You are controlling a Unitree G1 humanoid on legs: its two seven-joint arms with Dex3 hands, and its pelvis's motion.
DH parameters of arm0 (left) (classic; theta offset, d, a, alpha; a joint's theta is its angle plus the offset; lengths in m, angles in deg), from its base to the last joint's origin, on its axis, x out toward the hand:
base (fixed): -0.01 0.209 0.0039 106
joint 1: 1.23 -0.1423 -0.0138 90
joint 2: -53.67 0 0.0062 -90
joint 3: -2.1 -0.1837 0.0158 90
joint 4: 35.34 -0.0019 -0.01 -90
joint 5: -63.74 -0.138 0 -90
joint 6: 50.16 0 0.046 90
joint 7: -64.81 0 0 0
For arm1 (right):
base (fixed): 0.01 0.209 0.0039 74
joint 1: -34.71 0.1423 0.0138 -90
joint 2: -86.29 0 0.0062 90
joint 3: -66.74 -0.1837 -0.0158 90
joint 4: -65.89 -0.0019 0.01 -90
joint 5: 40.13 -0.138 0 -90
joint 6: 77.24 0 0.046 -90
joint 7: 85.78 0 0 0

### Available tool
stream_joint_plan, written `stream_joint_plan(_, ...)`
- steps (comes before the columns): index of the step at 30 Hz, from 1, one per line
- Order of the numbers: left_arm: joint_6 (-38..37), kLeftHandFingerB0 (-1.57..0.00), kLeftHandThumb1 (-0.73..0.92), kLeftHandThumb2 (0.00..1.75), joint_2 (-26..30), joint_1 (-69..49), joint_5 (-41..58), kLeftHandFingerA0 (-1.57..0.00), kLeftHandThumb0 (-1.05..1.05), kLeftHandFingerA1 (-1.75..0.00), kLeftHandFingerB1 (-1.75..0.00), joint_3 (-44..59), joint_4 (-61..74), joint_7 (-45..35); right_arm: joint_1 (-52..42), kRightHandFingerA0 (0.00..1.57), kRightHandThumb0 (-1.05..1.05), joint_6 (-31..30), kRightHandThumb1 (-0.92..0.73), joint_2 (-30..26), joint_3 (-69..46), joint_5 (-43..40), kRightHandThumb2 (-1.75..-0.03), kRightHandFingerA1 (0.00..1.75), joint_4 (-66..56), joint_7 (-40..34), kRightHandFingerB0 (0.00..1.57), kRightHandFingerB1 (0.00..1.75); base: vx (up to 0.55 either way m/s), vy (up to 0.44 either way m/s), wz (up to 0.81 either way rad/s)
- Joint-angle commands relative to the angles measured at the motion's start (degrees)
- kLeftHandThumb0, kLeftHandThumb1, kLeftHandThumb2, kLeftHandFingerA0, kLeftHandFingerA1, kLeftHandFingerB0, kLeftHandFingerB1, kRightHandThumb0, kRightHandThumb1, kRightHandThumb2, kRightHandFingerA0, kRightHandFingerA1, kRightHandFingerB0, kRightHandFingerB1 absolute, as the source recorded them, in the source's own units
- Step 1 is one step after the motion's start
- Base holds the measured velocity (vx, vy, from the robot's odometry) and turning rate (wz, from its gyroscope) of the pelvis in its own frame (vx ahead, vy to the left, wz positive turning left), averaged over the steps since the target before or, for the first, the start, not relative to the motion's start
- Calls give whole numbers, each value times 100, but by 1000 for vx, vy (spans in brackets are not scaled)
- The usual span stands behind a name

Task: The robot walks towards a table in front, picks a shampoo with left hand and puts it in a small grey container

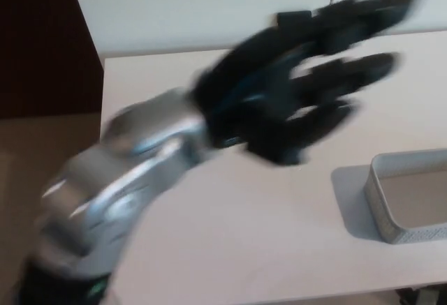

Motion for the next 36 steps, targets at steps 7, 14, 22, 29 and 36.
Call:
stream_joint_plan(7, -2417, -13, 54, 92, 1264, -6463, 1342, -22, -95, -41, -36, 4004, 1745, -4392, -540, 62, -26, -16, -73, -362, -259, -151, -61, 50, 256, 33, 51, 43, 0, 0, 0)
stream_joint_plan(14, -1515, -29, 62, 60, 1359, -7042, 2529, -33, -97, -36, -30, 5207, -46, -5668, -735, 62, -25, -108, -71, -362, -299, -172, -61, 49, 374, -51, 52, 42, 0, 0, 0)
stream_joint_plan(22, -2624, -33, 50, 60, 2578, -7003, 1567, -39, -79, -41, -33, 4852, -2909, -6601, -974, 61, -26, -110, -72, -392, -334, -199, -61, 48, 432, -74, 48, 41, 0, 0, 0)
stream_joint_plan(29, -2613, -52, 48, 56, 3357, -6246, 1229, -57, -67, -43, -37, 4360, -5857, -6601, -1213, 62, -24, -103, -71, -373, -361, -222, -61, 48, 462, -129, 49, 41, 0, 0, 0)
stream_joint_plan(36, -3538, -61, 37, 78, 3850, -5456, -371, -63, -58, -56, -53, 3814, -8070, -5179, -1244, 63, -25, -97, -72, -433, -391, -234, -61, 48, 455, -63, 50, 41, 0, 0, 0)
